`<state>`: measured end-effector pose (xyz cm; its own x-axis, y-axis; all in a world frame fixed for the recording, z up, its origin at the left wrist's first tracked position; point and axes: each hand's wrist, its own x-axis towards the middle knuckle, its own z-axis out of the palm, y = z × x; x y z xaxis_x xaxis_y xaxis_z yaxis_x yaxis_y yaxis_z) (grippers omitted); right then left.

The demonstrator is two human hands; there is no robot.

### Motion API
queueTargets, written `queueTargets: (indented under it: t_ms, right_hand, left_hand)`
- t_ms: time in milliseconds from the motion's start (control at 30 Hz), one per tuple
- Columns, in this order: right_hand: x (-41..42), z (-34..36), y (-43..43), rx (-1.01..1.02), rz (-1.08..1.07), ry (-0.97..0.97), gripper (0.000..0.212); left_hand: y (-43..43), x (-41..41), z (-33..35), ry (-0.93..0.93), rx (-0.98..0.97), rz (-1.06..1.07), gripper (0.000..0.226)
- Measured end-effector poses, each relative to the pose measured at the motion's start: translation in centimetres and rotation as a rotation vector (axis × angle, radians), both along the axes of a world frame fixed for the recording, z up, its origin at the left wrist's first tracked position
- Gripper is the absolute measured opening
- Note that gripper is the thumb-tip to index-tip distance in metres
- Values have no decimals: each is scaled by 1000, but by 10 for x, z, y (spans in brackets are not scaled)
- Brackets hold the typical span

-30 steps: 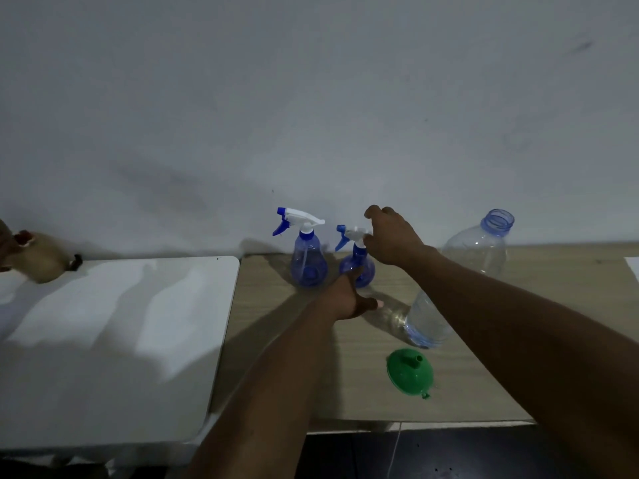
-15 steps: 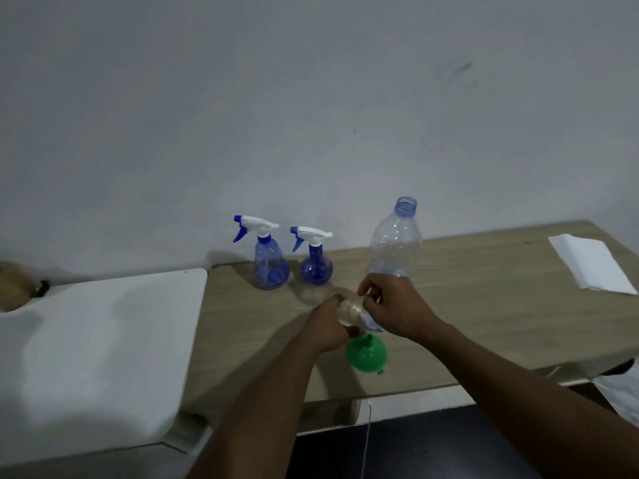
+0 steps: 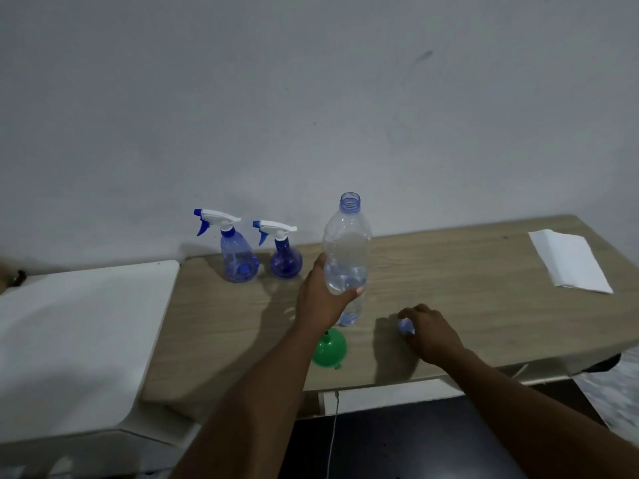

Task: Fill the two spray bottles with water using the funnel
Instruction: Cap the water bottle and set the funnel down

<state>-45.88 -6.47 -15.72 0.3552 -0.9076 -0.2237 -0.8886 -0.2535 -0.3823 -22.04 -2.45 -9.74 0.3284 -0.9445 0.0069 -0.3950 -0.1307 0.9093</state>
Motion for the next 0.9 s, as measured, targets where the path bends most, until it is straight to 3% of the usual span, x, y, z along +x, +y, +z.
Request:
queueTargets:
  t_ms: [167, 467, 633, 767, 900]
  right_hand:
    - [-14, -24, -4, 34, 120, 141, 47]
    - [-35, -29, -24, -65, 230, 120, 37]
    - [-36, -27, -28, -98, 310, 108, 50]
    - [-31, -32, -25, -124, 407, 202, 35]
    - [-36, -27, -34, -82, 303, 91, 29]
  left_hand:
    - [-2, -14, -1, -28, 10, 50, 90]
    - [-4, -55, 0, -11, 49, 89, 100]
    - [-5, -66, -3, -1, 68, 95, 104]
    - [-5, -66, -3, -17, 72, 95, 100]
    - [-6, -66, -3, -10, 78, 89, 98]
